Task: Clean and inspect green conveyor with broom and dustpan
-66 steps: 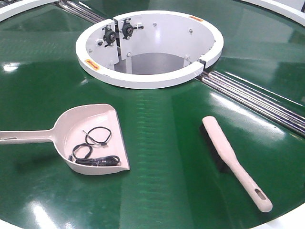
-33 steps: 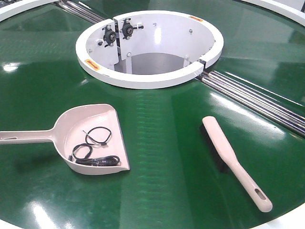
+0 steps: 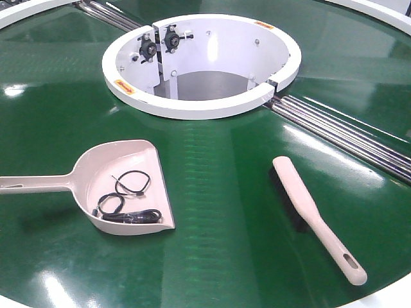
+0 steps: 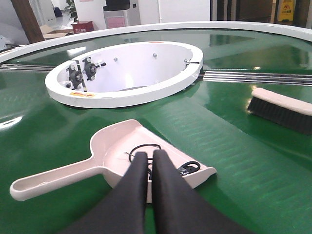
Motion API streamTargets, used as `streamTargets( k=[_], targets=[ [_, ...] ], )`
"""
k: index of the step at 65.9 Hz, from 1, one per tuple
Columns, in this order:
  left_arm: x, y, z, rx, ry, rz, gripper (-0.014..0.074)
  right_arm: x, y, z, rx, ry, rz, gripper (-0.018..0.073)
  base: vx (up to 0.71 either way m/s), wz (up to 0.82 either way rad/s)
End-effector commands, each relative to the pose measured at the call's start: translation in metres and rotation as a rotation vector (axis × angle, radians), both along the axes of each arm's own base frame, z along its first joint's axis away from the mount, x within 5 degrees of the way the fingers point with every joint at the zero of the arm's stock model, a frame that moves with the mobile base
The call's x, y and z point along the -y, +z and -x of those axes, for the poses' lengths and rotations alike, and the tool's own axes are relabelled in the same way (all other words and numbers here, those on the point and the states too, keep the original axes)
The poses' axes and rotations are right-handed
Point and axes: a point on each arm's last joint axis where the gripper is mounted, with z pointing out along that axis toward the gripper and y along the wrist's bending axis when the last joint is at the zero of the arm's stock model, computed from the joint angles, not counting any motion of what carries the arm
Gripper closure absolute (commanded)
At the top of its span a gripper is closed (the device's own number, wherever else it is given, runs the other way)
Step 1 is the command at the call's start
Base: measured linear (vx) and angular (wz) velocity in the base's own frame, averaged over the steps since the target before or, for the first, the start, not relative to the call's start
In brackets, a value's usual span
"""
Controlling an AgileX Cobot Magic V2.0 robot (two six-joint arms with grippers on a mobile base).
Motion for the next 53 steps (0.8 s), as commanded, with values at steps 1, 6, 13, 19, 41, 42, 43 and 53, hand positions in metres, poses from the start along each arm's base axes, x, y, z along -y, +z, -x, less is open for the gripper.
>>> streamTargets(
  k=[1,6,13,19,41,42,43,53],
  targets=[
    [-0.001,0.015,0.000,0.080,0.011,0.053,0.0604,0.000,0.014,0.001,0.090,-0.003,-0.012,0.0568,0.00,0.00],
    [-0.001,0.014,0.000,0.079,0.011,0.053,0.0604,0.000,0.014,0.001,0.090,-0.003,-0.012,0.0568,0.00,0.00],
    [-0.001,0.014,0.000,0.079,0.011,0.052,0.0604,0.000,0.014,0.001,0.090,-0.003,-0.012,0.0568,0.00,0.00],
    [-0.003,0.015,0.000,0.110,0.029,0.011,0.0604,0.000,0.014,0.001,0.090,-0.003,-0.012,0.0568,0.00,0.00],
    [-0.004,-0.049,-0.025,0.290,0.115,0.139,0.0604,0.000,0.014,0.001,0.090,-0.003,-0.012,0.0568,0.00,0.00],
    [-0.004,-0.053,-0.025,0.290,0.120,0.147,0.0604,0.000,0.014,0.001,0.090,-0.003,-0.012,0.0568,0.00,0.00],
    [-0.004,-0.055,-0.026,0.306,0.128,0.160,0.0604,0.000,0.014,0.001,0.090,-0.003,-0.012,0.0568,0.00,0.00],
    [-0.008,-0.058,-0.027,0.270,0.191,0.175,0.0604,0.000,0.014,0.001,0.090,-0.003,-0.012,0.0568,0.00,0.00]
  ],
)
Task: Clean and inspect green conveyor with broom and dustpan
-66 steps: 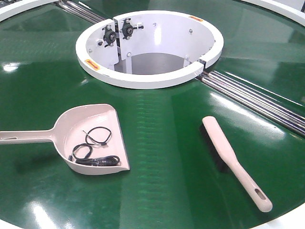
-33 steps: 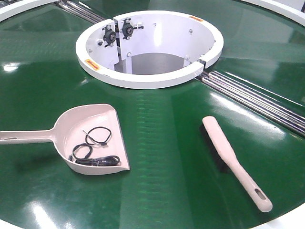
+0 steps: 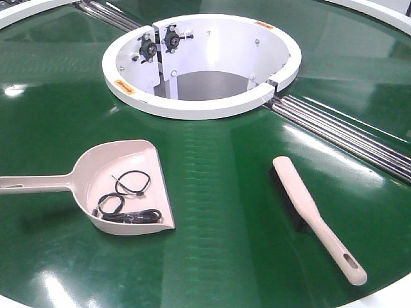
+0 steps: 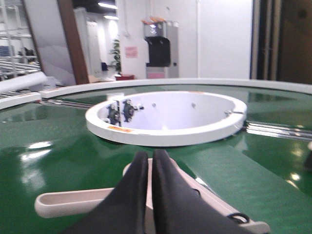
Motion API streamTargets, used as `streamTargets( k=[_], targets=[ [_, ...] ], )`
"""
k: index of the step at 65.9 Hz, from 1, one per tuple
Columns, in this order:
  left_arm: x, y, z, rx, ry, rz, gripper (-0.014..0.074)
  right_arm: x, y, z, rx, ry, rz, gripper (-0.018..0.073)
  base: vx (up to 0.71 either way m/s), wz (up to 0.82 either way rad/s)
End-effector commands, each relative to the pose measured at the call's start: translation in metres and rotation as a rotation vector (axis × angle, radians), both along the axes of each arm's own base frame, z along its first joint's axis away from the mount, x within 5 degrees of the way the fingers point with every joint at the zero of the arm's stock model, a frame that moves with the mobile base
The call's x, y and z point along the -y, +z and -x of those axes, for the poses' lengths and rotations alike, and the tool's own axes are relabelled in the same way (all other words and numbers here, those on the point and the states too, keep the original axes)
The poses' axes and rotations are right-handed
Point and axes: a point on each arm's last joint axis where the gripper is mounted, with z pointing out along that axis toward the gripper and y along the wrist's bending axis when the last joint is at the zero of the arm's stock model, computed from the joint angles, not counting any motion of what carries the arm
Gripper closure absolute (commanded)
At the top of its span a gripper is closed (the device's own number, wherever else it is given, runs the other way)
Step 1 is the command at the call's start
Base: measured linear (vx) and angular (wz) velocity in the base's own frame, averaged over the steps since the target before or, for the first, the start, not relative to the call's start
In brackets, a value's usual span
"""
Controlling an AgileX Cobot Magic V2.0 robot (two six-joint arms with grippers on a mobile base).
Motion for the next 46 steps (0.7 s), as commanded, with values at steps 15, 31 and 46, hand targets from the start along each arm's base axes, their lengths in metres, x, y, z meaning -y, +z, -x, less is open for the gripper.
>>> streamTargets(
  k=[15,31,46],
  targets=[
    [-0.006,-0.002,0.005,0.042,0.085,0.034,0.0604,0.000,0.014,0.001,0.089,-0.003,-0.012,0.0568,0.00,0.00],
    [-0.007,-0.007,0.004,-0.018,0.101,0.017,0.0604,0.000,0.014,0.001,0.090,-0.003,-0.012,0.0568,0.00,0.00],
    [-0.006,-0.013,0.004,-0.074,0.101,-0.022,0.0604,0.000,0.014,0.001,0.090,-0.003,-0.011,0.0568,0.00,0.00]
  ],
)
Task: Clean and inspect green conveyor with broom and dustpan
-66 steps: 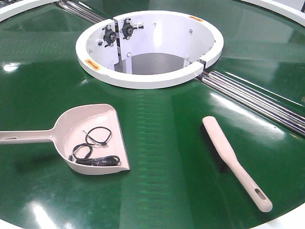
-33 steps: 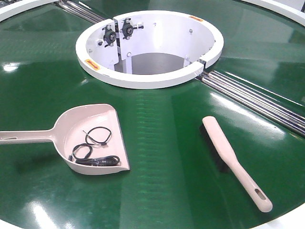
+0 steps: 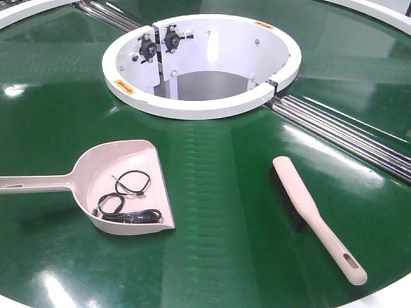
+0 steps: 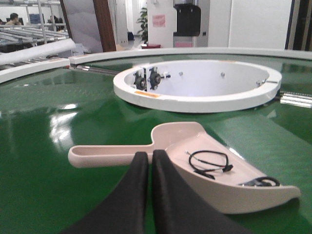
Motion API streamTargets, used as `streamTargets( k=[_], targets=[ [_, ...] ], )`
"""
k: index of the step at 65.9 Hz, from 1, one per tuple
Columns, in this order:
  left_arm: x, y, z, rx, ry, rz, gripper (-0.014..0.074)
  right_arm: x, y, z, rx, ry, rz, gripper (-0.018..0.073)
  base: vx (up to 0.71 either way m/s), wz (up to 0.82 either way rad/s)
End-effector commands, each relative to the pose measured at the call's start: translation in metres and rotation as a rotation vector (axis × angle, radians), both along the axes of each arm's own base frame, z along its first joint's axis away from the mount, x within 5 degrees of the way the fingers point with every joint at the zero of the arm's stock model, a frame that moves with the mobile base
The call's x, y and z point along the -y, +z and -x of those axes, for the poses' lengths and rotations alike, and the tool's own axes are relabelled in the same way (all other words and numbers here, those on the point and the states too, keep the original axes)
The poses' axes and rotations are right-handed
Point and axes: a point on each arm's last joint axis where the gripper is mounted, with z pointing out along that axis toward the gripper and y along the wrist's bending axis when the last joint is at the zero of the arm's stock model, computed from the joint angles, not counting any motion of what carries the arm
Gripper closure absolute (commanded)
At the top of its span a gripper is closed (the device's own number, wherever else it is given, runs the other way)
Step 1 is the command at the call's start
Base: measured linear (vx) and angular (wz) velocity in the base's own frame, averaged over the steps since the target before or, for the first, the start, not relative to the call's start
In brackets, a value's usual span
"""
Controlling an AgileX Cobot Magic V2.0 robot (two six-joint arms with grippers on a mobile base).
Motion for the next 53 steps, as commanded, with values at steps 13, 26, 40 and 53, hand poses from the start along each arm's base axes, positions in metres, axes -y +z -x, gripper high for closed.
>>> streamTargets(
  k=[13,26,40,53],
  targets=[
    [-0.0003,0.0027,0.0007,0.058,0.002,0.009,0.0604,0.0004,0.0143,0.0011,0.089,-0.003,-0.010,0.0568,0.00,0.00],
    [-0.0002,0.0022,0.0006,0.052,0.002,0.009,0.0604,0.0004,0.0143,0.0011,0.089,-0.003,-0.010,0.0568,0.00,0.00],
    [-0.0002,0.0022,0.0006,0.052,0.002,0.009,0.0604,0.0004,0.0143,0.0011,0.089,-0.003,-0.010,0.0568,0.00,0.00],
    [-0.0002,0.0022,0.0006,0.052,0.002,0.009,0.0604,0.0004,0.0143,0.0011,0.089,-0.003,-0.010,0.0568,0.00,0.00]
  ],
)
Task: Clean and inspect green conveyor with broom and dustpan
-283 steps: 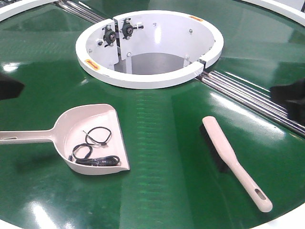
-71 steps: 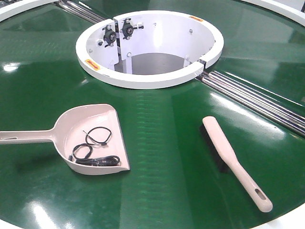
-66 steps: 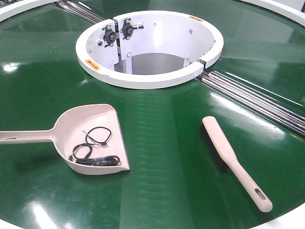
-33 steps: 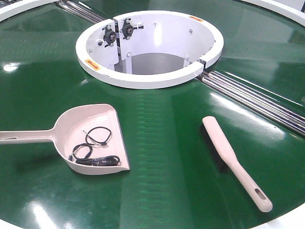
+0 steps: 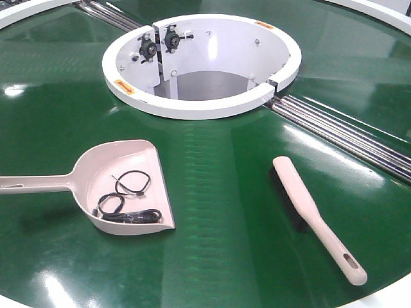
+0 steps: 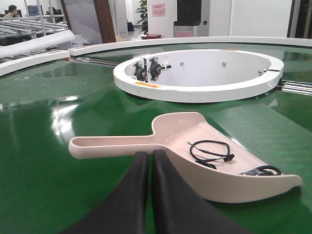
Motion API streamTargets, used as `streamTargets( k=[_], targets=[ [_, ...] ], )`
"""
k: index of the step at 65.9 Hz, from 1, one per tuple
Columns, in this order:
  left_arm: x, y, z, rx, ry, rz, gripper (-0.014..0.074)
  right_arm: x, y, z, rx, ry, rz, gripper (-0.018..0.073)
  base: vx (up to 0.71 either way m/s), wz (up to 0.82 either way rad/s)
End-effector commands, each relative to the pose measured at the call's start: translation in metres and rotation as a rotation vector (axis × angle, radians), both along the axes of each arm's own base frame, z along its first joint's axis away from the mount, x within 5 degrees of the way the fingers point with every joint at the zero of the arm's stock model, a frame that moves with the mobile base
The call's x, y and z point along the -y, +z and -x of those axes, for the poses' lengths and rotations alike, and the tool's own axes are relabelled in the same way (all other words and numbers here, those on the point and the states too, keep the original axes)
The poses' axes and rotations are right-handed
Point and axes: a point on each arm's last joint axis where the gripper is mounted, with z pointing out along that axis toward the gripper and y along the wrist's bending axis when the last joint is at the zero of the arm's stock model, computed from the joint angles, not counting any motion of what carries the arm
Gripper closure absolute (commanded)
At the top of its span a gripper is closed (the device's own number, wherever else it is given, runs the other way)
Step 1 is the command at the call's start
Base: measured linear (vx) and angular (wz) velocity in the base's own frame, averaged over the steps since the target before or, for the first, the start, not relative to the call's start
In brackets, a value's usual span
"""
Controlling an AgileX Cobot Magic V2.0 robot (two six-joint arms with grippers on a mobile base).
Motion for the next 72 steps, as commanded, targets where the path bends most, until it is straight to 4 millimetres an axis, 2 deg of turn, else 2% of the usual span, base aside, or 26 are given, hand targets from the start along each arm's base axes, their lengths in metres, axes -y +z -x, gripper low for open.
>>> streamTargets(
  k=[1,22,36,52,72],
  targets=[
    [0.000,0.004,0.001,0.070,0.002,0.019,0.0604,0.000,0.014,0.001,0.088,-0.003,-0.011,0.0568,0.00,0.00],
    [0.000,0.004,0.001,0.070,0.002,0.020,0.0604,0.003,0.009,0.001,0.064,-0.061,-0.010,0.0568,0.00,0.00],
    [0.000,0.004,0.001,0.070,0.002,0.020,0.0604,0.012,-0.021,-0.009,0.006,-0.262,-0.142,0.0568,0.00,0.00],
    [0.000,0.004,0.001,0.070,0.002,0.020,0.0604,0.012,-0.061,-0.013,0.012,-0.266,-0.155,0.0568,0.00,0.00],
    [0.000,0.004,0.001,0.070,0.002,0.020,0.0604,0.012,-0.064,-0.013,-0.023,-0.272,-0.129,0.0568,0.00,0.00]
  ],
)
